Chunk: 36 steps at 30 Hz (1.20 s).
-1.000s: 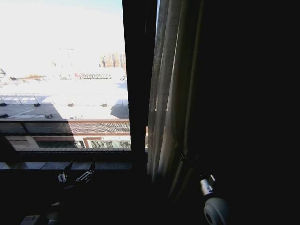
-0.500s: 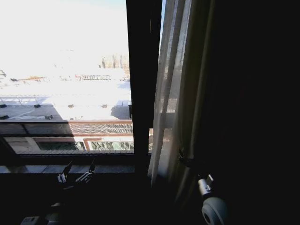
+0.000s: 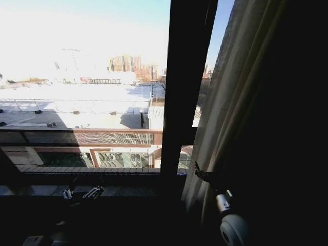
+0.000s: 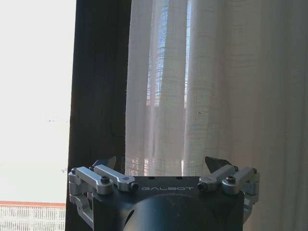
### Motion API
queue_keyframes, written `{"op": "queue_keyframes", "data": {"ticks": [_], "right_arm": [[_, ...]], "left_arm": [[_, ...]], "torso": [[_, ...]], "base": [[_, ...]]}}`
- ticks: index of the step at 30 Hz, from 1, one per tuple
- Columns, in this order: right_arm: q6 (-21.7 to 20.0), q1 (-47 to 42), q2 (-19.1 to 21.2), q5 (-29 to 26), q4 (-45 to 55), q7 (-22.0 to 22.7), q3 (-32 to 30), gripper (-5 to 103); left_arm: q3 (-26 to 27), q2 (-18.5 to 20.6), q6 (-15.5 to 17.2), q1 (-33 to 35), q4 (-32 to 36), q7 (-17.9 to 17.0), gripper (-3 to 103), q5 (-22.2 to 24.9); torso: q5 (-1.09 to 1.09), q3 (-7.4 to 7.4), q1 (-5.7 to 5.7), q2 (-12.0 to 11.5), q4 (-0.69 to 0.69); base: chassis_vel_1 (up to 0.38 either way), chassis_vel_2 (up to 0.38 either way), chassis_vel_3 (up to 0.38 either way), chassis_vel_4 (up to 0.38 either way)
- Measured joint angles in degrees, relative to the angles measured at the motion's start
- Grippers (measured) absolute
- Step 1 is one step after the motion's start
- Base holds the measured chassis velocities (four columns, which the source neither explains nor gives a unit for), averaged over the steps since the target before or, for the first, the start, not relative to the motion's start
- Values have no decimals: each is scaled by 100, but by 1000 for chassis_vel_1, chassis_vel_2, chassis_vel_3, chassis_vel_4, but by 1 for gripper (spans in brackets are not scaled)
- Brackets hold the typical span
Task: Open the curtains by pulling them apart, changing their state from closed to fully open.
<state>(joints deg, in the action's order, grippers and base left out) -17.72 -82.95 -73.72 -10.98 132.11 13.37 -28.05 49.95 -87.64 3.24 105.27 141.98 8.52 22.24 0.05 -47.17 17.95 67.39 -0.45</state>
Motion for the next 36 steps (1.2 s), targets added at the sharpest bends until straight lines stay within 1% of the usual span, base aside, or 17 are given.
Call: {"op": "queue_keyframes", "data": {"ticks": [10, 17, 26, 36], "right_arm": [[3, 58, 14, 44, -49, -26, 11, 100], [3, 76, 16, 189, -92, -43, 7, 100], [-3, 86, 23, 248, -104, -117, 9, 100], [-3, 58, 7, 254, -92, -139, -15, 100]], "left_arm": [[11, -1, -10, 9, 4, 3, 100, 0], [9, -5, -10, 5, 10, 5, 100, 0], [25, -32, -24, 48, 64, 7, 100, 0], [18, -47, -28, 84, 123, 7, 100, -8]], "torso": [[-3, 0, 0, 0, 1], [-4, -1, 2, 0, 1], [-4, -2, 6, -2, 2], [-4, -1, 4, -1, 1]], "base": [[183, -132, -181, 150], [147, 16, -142, -11], [189, 182, -173, -211], [335, 329, -330, -321]]}}
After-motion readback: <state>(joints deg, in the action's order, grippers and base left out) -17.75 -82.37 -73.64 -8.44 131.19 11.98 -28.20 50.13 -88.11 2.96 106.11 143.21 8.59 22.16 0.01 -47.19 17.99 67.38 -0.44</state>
